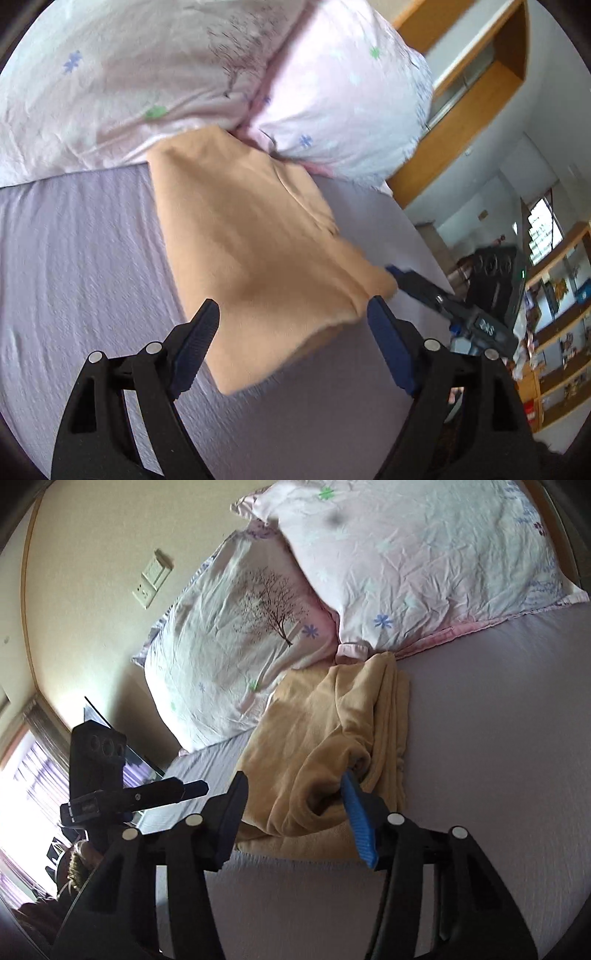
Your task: Fold small clothes
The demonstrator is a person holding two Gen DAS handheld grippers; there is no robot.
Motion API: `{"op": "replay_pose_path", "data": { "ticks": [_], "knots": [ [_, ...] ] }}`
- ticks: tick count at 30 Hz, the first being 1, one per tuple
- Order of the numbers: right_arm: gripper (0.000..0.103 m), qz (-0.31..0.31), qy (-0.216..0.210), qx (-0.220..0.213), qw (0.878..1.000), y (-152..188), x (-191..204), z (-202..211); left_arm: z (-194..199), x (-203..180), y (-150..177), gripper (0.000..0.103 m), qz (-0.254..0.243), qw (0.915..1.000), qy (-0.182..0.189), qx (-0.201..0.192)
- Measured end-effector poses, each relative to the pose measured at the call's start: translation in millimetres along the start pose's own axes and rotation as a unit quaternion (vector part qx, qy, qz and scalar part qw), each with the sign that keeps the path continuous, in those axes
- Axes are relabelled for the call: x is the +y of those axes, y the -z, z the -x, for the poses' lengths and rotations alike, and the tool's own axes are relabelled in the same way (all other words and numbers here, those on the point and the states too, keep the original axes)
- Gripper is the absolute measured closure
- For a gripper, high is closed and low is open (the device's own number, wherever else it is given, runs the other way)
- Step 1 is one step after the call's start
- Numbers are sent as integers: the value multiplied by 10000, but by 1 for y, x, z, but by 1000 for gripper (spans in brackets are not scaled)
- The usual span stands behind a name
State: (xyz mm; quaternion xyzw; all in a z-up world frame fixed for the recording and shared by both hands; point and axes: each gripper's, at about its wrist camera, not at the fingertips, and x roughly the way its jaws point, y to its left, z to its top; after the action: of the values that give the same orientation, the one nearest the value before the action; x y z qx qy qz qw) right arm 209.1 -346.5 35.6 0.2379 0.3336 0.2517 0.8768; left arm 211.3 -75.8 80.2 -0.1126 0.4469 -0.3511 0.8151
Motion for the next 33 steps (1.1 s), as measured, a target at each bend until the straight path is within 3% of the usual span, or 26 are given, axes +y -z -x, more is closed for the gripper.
{"op": "replay_pose_path", "data": {
  "ticks": [2,3,6,8,12,14,16,17,20,23,26,27,28,30,32,33],
  "knots": [
    [98,117,226,327,9991,3,1,-17,-9,-6,8,21,-247,9996,-40,141],
    [98,123,377,395,9984,4,0,-21,-15,-8,14,21,-393,9988,-101,257],
    [99,-140,375,-37,9992,4,-7,0,-32,-16,27,21,-735,9955,-391,447],
    [99,-278,375,-144,9988,7,-13,14,-36,-16,33,21,-788,9949,-277,559],
    [97,-457,830,558,9939,30,-30,-6,-41,-19,40,21,-951,9922,-418,689],
    [89,-611,618,516,9949,26,-30,-1,-34,-16,39,21,-857,9940,-304,613],
    [53,-708,293,174,9969,9,-26,12,-19,-6,36,21,-601,9973,-184,373],
    [51,-654,241,-17,9976,-2,-24,16,-14,1,31,21,-443,9985,-185,247],
    [56,-522,539,-34,9972,-40,-23,-6,-6,25,16,21,90,9994,-344,-20],
    [61,-563,831,310,9945,-75,-36,-51,-9,46,4,21,646,9972,-361,-74],
    [64,-705,1067,741,9890,-88,-53,-90,-17,64,-3,21,1035,9942,-304,13],
    [95,-759,1116,885,9869,-89,-59,-102,-24,69,-6,21,1174,9927,-255,76],
    [98,-744,1155,889,9865,-88,-63,-109,-30,73,-10,21,1291,9913,-207,136],
    [98,-855,1226,425,9879,-84,-70,-97,-40,81,-15,21,1477,9887,-120,245],
    [97,-1084,1159,228,9871,-76,-79,-85,-49,86,-18,21,1597,9866,-45,317],
    [89,-1160,1042,241,9875,-70,-82,-80,-51,87,-19,20,1632,9862,30,279]
  ]
}}
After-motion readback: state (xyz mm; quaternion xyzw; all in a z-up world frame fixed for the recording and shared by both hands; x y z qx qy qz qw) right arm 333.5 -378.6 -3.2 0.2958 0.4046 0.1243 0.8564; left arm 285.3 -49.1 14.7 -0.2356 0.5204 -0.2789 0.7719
